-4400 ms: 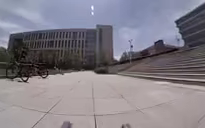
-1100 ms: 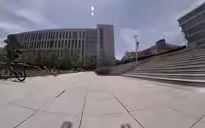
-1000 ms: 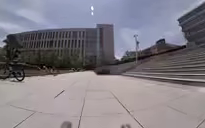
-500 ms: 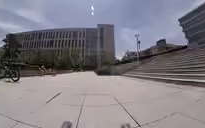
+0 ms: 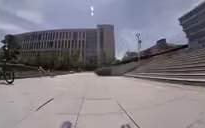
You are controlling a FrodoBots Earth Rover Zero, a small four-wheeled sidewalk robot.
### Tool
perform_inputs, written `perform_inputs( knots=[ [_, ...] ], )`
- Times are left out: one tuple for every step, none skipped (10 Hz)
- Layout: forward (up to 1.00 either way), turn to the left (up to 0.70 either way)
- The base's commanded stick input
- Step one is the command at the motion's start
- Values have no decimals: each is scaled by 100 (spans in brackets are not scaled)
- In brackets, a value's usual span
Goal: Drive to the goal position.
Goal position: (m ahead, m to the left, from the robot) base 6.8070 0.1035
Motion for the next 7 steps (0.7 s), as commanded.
perform_inputs(
  knots=[
    [70, 0],
    [70, 0],
    [70, 0],
    [70, 0],
    [70, 0],
    [70, 0],
    [70, 0]
  ],
)
